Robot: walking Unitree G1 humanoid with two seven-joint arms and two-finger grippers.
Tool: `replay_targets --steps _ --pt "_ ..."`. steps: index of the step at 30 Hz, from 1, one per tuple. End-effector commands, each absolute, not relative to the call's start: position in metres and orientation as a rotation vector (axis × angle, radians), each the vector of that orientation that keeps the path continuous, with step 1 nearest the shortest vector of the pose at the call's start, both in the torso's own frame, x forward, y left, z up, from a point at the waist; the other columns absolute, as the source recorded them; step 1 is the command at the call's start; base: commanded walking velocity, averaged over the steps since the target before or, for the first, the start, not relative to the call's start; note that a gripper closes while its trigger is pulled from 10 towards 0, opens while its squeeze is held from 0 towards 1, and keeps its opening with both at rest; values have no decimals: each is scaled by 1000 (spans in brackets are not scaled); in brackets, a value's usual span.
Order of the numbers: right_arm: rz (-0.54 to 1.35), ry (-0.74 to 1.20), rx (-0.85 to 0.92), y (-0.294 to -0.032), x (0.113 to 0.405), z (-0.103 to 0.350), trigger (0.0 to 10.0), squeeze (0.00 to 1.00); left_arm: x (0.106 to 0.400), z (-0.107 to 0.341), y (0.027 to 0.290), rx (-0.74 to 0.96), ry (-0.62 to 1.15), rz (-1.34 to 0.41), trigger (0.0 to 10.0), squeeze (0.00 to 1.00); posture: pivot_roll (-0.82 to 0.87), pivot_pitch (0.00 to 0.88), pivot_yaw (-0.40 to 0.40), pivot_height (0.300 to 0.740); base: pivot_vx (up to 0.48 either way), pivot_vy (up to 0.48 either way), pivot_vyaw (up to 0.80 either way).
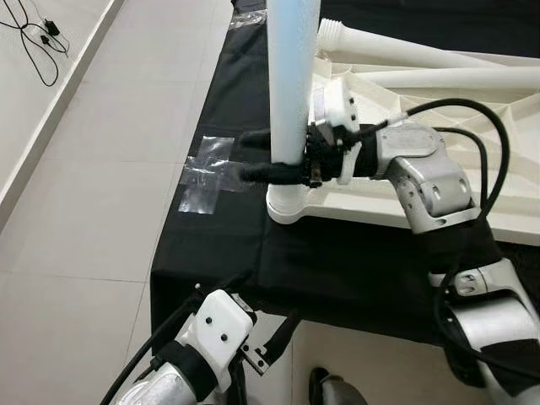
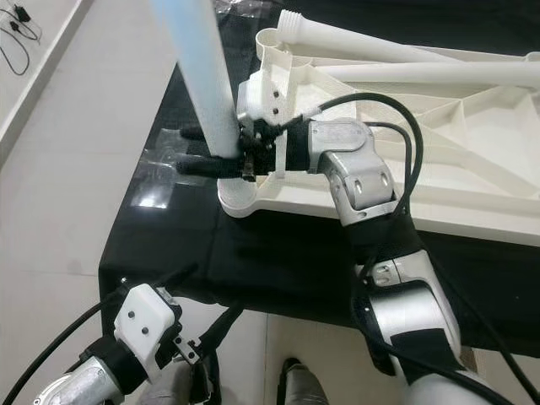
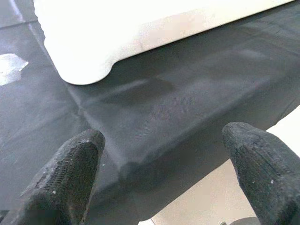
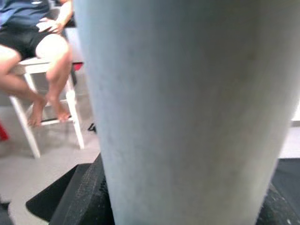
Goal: Building children table
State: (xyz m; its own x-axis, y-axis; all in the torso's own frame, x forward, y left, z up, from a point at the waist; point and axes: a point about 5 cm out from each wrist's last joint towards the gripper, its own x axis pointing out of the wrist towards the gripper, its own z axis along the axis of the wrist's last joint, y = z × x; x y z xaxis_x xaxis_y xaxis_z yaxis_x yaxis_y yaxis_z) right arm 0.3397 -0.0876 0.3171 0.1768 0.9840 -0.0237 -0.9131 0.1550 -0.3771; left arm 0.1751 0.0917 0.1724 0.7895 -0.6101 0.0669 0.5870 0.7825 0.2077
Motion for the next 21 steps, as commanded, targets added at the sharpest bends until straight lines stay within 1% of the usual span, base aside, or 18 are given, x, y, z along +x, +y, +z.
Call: replay_targets --steps 1,2,7,11,14,15,18,19,21 --pt "1376 -105 -280 -85 344 289 10000 0 174 163 94 185 -78 -654 10000 0 50 383 28 740 0 0 0" --pt "1344 -80 -272 -87 346 285 10000 0 173 163 94 185 -78 -655 10000 0 50 383 30 740 0 0 0" --pt "1298 -52 -265 -90 349 280 10000 0 174 163 94 185 -78 -656 10000 0 47 383 32 740 0 0 0" --pt "1200 -1 -248 -95 354 273 10000 0 174 163 95 185 -77 -657 10000 0 46 383 31 740 0 0 0" --pt "1184 4 -250 -95 355 271 10000 0 174 163 95 185 -77 -657 10000 0 46 383 31 740 0 0 0" --pt "1147 11 -242 -97 355 268 10000 0 174 163 95 186 -77 -657 10000 0 46 384 27 740 0 0 0" --pt "1041 10 -216 -102 353 261 10000 0 173 163 94 187 -77 -655 10000 0 45 385 19 740 0 0 0" --pt "997 -1 -198 -105 346 253 10000 0 173 163 95 187 -77 -653 10000 0 40 387 17 740 0 0 0" --pt "968 -9 -186 -107 341 248 10000 0 173 163 95 187 -77 -652 10000 0 40 387 17 740 0 0 0"
